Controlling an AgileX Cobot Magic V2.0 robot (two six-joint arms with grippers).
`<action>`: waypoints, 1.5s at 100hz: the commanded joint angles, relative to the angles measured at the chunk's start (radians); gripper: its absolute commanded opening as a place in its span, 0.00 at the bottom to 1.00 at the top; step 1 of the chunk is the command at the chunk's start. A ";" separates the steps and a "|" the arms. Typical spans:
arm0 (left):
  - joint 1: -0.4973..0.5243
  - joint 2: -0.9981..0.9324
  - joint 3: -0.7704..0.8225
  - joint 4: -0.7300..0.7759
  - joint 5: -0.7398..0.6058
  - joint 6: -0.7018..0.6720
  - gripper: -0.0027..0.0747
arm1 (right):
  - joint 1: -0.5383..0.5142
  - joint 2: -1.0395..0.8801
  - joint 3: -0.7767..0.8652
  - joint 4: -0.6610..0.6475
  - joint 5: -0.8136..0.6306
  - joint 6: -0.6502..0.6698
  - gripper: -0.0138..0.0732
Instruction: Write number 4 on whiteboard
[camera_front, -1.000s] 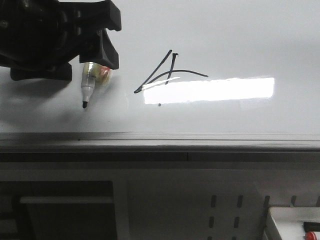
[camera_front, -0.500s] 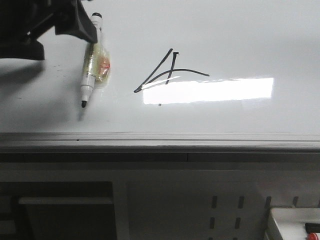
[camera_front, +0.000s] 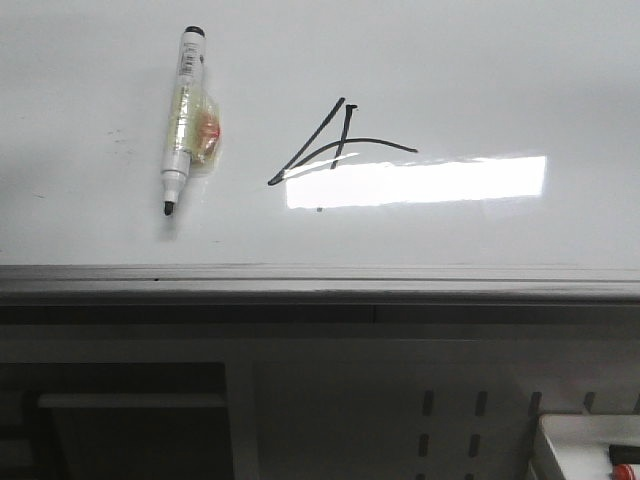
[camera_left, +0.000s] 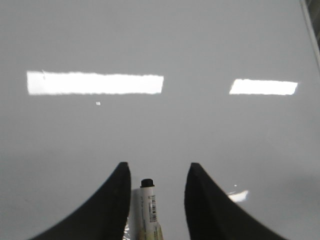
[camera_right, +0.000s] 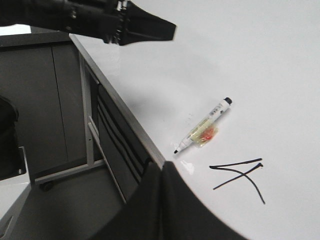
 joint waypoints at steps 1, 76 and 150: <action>0.002 -0.123 0.020 0.018 0.005 0.086 0.19 | -0.007 -0.057 0.004 -0.050 -0.057 0.022 0.11; 0.002 -0.642 0.432 -0.017 0.066 0.107 0.01 | -0.007 -0.563 0.264 -0.416 0.083 0.358 0.11; 0.017 -0.654 0.451 0.004 0.062 0.107 0.01 | -0.007 -0.563 0.264 -0.416 0.083 0.358 0.11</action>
